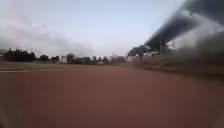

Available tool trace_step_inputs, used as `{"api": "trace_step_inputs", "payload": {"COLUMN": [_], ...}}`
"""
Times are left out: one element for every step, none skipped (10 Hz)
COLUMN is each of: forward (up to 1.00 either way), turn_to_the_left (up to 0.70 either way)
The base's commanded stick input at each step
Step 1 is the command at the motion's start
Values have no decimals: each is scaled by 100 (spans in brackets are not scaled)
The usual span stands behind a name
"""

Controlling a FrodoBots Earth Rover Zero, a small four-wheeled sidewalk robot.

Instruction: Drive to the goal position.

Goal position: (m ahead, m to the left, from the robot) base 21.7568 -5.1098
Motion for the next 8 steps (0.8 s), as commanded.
{"api": "trace_step_inputs", "payload": {"forward": [70,70,70,70,70,70,70,70], "turn_to_the_left": [0,0,0,0,0,0,0,0]}}
